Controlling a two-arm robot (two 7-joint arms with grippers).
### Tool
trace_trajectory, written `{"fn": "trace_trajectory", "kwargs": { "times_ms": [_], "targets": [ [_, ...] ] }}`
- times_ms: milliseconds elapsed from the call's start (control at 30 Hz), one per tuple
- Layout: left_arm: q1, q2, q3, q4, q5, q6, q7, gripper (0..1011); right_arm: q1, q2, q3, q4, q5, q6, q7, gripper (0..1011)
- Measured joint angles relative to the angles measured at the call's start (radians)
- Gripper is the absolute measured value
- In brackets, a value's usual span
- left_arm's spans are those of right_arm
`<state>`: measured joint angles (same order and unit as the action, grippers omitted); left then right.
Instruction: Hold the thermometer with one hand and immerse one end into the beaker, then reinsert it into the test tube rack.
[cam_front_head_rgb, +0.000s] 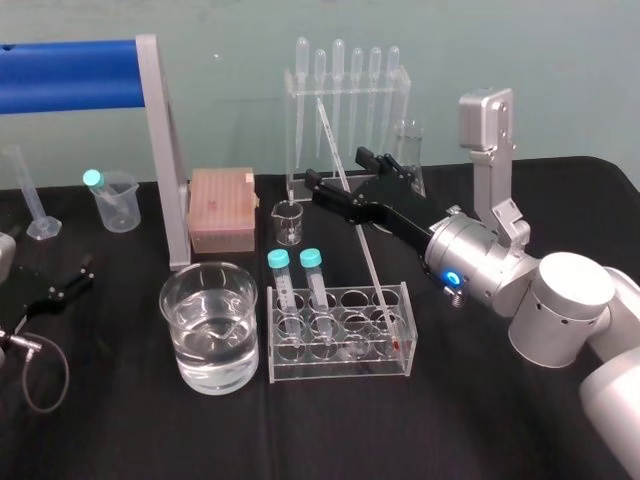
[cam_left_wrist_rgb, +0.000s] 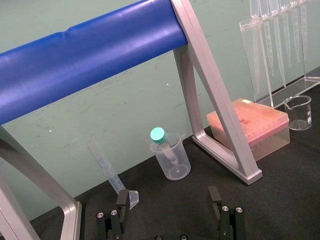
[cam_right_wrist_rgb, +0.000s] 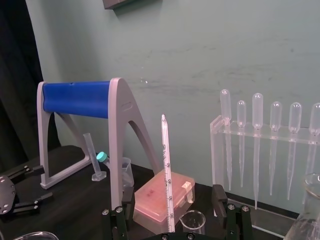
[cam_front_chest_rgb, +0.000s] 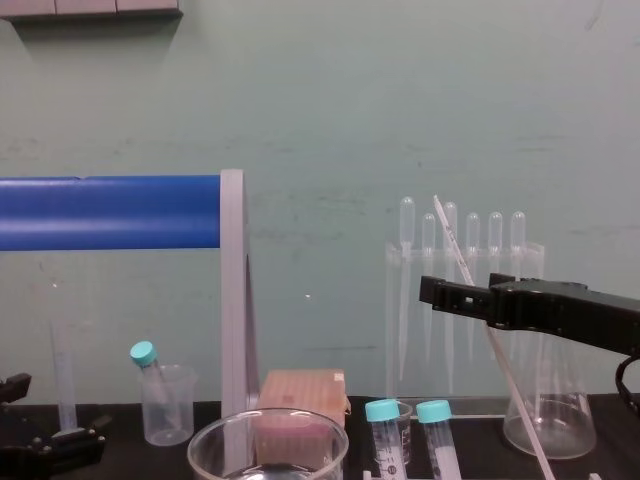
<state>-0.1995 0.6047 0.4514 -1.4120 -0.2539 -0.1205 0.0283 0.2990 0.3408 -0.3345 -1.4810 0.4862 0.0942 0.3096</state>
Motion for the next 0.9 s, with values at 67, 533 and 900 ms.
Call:
{"fn": "trace_trajectory", "kwargs": {
  "times_ms": [67,533,900],
  "targets": [
    [0.0,0.0,0.0,0.0,0.0,0.0,0.0,1008,0.003,-0.003,0.0,0.004,-0.004,0.0,0.002,1003],
    [0.0,0.0,0.0,0.0,0.0,0.0,0.0,1008,0.018,-0.018,0.001,0.025,-0.02,0.006,0.01,1003],
    [0.0,0.0,0.0,0.0,0.0,0.0,0.0,1008,0.021,-0.024,-0.002,0.031,-0.03,0.009,0.016,1003]
  ]
}}
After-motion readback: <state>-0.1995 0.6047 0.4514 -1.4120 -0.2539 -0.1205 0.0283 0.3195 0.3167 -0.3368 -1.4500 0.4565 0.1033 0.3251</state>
